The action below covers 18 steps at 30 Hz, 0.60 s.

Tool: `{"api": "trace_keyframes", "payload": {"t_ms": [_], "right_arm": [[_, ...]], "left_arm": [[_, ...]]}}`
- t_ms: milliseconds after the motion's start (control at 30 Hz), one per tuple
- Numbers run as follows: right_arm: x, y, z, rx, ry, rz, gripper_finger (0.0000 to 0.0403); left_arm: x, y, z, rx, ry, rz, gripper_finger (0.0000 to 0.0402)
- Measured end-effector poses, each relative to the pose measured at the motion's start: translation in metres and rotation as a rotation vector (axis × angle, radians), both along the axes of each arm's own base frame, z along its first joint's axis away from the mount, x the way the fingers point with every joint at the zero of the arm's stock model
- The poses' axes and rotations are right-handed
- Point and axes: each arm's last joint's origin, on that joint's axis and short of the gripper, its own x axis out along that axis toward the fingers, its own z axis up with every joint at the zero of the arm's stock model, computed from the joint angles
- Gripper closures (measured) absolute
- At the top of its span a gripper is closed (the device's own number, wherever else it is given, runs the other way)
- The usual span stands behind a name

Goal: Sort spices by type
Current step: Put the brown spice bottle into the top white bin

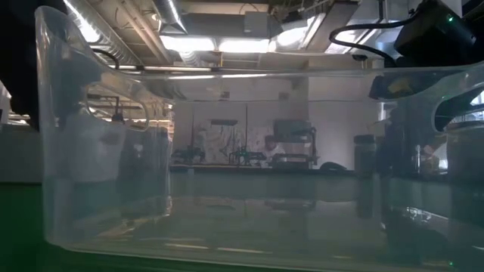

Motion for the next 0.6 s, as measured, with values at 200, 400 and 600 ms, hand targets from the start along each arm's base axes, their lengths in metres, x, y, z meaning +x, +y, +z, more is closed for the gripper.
{"api": "trace_keyframes", "payload": {"t_ms": [200,400,600], "right_arm": [[0.0,0.0,0.0,-0.006,0.006,0.008,0.0077],[0.0,0.0,0.0,0.001,0.004,0.015,0.0077],[0.001,0.002,-0.001,0.055,0.02,0.067,0.0077]], "left_arm": [[0.0,0.001,0.0,-0.014,-0.002,0.02,0.0157],[0.003,0.0,0.007,-0.051,0.032,-0.021,0.012],[0.01,-0.004,0.04,-0.052,0.01,-0.058,0.0117]]}}
